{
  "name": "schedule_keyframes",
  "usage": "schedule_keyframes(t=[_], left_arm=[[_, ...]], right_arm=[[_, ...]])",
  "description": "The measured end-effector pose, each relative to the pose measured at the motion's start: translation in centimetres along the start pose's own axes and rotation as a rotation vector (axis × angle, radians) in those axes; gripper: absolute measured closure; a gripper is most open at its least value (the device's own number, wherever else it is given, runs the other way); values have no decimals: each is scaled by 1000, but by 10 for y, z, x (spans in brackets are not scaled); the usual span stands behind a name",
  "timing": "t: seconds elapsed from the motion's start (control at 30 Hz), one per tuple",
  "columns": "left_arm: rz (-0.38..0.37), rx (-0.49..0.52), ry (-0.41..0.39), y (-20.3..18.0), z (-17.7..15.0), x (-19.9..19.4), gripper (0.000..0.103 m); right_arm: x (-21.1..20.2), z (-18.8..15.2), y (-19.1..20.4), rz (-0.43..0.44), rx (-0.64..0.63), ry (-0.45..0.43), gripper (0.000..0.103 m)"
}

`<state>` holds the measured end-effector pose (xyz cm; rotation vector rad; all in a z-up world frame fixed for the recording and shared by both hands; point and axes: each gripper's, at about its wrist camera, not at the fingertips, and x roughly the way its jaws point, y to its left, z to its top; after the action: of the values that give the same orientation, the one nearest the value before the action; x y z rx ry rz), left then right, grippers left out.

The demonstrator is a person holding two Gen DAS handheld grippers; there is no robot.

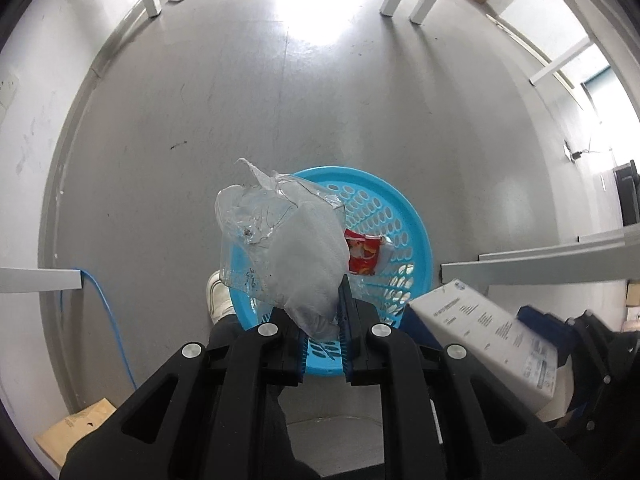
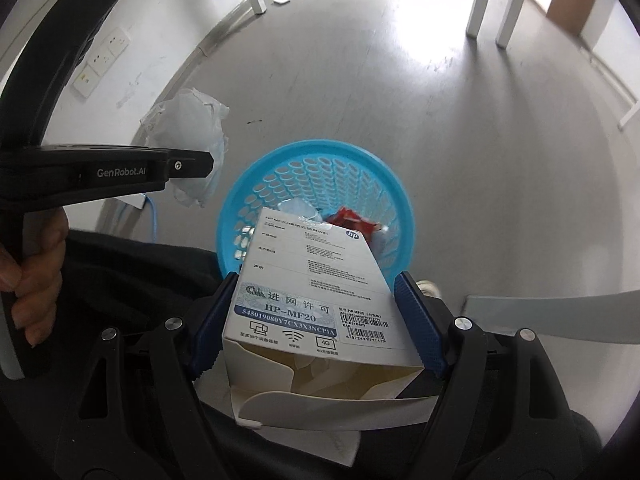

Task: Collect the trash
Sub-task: 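Open both grippers to drop the bag and box into the basket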

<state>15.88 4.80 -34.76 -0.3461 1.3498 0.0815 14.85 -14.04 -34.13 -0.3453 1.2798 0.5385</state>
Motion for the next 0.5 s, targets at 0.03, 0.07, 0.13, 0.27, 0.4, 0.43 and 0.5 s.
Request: schedule_keyframes(t=[0.03,0.07,0.13,0.27,0.4,0.43,0.5], left_arm=[[-4,-11,6,2,2,2,91],[-8,-20,9,5,2,3,91],[-14,-31,17,6,4,6,91],[-27,-38,37,3,6,11,91],[-5,-6,43,0,9,14,89],[-5,1,40,-2,11,14,85],[-7,5,26,-2,11,13,61]], right_arm=[[6,3,-3,8,17,11,29],[11,4,-5,12,27,17,29],[19,8,-6,10,36,25,29],[28,9,-2,16,30,37,29],[31,9,-2,20,38,34,28],[31,9,-3,21,49,27,26],[30,10,-7,29,68,20,24]])
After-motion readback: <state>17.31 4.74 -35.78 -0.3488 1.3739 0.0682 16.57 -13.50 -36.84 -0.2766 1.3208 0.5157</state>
